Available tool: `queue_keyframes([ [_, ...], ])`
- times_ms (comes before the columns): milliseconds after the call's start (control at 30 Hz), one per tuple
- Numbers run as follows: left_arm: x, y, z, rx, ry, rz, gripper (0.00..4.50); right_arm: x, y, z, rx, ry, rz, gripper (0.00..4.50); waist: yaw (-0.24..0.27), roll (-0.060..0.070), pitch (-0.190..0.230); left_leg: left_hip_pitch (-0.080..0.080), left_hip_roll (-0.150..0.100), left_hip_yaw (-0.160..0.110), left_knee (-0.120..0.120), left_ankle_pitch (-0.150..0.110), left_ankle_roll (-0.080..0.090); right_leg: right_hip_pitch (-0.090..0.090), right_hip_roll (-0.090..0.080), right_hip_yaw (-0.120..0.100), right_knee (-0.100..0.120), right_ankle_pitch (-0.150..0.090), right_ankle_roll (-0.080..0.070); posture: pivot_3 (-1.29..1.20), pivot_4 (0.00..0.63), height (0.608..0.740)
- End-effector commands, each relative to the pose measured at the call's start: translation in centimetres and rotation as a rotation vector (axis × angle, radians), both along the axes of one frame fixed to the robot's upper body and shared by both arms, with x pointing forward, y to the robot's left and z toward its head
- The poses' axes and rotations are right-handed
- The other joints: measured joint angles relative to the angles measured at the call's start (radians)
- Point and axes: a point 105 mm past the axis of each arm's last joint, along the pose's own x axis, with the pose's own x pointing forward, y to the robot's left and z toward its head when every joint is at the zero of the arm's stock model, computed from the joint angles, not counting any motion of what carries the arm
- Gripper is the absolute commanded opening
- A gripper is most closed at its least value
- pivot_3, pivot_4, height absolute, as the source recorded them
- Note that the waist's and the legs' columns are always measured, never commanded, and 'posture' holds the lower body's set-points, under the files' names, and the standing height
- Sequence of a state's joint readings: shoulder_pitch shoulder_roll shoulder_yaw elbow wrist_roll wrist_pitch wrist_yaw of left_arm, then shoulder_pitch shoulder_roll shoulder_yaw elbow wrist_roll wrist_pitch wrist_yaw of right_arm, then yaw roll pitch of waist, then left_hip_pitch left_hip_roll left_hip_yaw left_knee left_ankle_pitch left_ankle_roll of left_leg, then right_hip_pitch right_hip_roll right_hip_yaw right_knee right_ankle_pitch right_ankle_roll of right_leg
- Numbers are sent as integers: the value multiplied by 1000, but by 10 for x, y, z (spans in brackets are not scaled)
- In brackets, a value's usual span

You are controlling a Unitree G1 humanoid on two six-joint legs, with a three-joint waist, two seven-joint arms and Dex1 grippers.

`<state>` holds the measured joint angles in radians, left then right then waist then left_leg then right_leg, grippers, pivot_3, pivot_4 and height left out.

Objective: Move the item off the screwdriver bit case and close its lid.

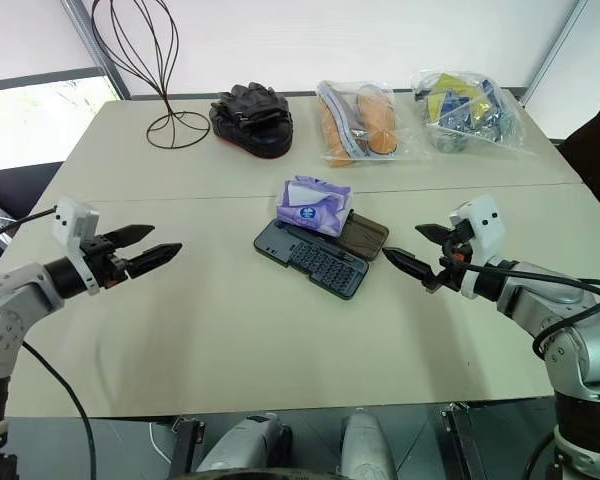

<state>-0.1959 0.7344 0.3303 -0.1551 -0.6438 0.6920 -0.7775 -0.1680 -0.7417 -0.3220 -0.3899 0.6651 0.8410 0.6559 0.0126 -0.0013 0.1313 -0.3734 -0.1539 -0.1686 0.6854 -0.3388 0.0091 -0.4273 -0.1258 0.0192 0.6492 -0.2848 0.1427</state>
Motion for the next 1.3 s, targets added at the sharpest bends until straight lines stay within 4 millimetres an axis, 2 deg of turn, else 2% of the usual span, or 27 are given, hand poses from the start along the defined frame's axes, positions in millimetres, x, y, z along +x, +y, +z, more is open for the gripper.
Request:
queue_keyframes([
  [33,2,1,14,2,-52,-5,4500,-1,8,9,0,-50,17,4456,0,0,0,0,0,0,0,0,0,0,0,0,0,0,0,0,150,740],
  [733,6,-2,13,32,-78,-21,4500,3,13,9,-26,-67,23,4456,-1,0,0,0,0,0,0,0,0,0,0,0,0,0,0,0,150,740],
  [900,25,-17,22,92,-148,-97,4500,-2,38,13,-18,-57,135,4456,1,0,0,0,0,0,0,0,0,0,0,0,0,0,0,0,150,740],
  [1100,66,-38,38,77,-185,-159,4500,-2,65,21,-22,-94,218,4456,-1,-1,0,0,0,0,0,0,0,0,0,-1,0,0,0,0,150,740],
  [1300,106,-93,33,95,-223,-280,4500,-3,85,23,-16,-116,248,4456,0,-5,2,-1,0,0,1,0,0,0,0,-3,0,0,0,0,150,740],
])
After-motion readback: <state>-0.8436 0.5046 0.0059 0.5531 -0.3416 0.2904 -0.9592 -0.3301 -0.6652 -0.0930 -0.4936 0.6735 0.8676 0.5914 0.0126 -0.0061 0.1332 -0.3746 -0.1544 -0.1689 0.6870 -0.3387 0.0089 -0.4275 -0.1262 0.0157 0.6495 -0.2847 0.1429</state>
